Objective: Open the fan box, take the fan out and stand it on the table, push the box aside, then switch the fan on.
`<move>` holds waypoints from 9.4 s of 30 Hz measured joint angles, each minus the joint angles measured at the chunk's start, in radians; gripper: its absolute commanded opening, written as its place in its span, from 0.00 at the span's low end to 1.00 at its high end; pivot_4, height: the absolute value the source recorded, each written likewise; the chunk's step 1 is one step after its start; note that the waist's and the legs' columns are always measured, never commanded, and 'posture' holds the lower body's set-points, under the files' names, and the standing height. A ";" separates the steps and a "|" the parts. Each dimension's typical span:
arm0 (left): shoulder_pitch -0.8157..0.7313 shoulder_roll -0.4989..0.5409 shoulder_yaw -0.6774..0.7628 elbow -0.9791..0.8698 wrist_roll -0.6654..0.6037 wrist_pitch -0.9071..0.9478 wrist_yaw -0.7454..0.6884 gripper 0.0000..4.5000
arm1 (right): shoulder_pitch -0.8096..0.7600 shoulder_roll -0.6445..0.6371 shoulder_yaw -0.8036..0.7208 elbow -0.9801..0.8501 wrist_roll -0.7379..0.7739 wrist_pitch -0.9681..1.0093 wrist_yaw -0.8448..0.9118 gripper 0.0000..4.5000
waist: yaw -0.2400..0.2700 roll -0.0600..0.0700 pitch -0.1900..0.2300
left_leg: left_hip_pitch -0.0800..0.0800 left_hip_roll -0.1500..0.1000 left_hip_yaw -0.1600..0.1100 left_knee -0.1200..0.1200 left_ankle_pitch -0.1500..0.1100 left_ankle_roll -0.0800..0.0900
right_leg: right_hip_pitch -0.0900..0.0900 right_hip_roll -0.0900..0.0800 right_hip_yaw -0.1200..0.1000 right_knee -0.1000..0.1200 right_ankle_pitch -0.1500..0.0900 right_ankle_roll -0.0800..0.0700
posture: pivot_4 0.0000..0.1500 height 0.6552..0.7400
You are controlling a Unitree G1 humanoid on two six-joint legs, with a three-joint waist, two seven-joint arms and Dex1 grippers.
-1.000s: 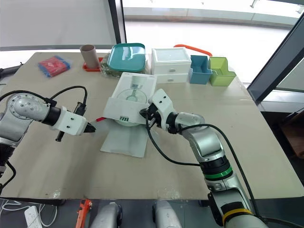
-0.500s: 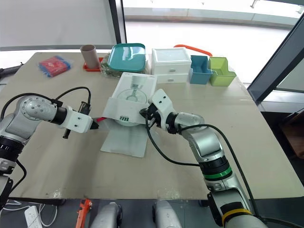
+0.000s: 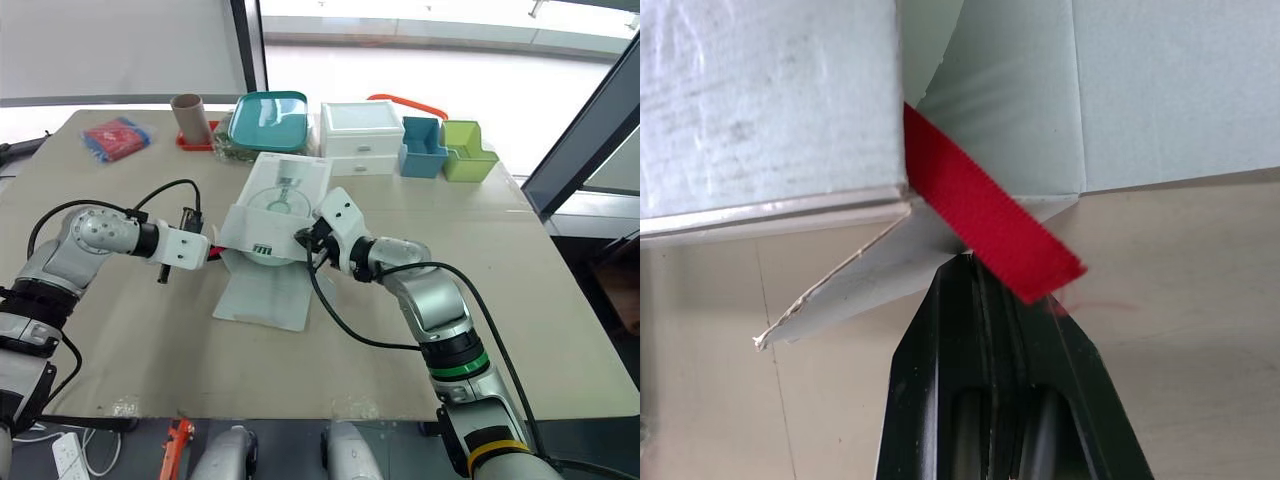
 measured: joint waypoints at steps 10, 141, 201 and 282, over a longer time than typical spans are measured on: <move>-0.001 -0.046 0.005 0.030 -0.030 0.032 0.017 0.00 | 0.001 0.000 0.000 -0.001 -0.001 0.003 0.000 0.01 | 0.003 0.000 0.000 | 0.000 0.000 0.000 0.001 0.000 0.000 | 0.000 0.000 0.000 0.001 0.000 0.000 | 1.00 1.00; 0.575 -0.510 0.573 -0.805 -1.570 1.522 1.044 0.92 | -0.030 0.005 0.044 0.041 -0.038 -0.022 0.058 0.00 | 0.005 -0.002 -0.001 | 0.004 -0.001 -0.001 0.000 0.002 -0.003 | 0.003 -0.001 0.001 0.002 -0.001 -0.001 | 1.00 1.00; 0.565 -0.522 0.584 -0.707 -1.845 1.561 1.254 0.32 | -0.014 -0.008 0.036 0.005 -0.038 -0.009 0.032 0.00 | 0.006 -0.002 -0.002 | 0.004 -0.002 -0.009 -0.011 0.006 -0.010 | 0.006 -0.001 -0.004 -0.009 0.000 0.000 | 1.00 1.00; 0.690 -0.417 0.455 -0.772 -2.019 1.398 1.289 0.44 | -0.031 0.001 0.013 0.000 0.000 0.050 0.024 0.00 | 0.006 -0.002 -0.001 | 0.003 -0.001 -0.010 -0.015 0.007 -0.012 | 0.004 -0.001 -0.005 -0.009 -0.001 -0.003 | 1.00 1.00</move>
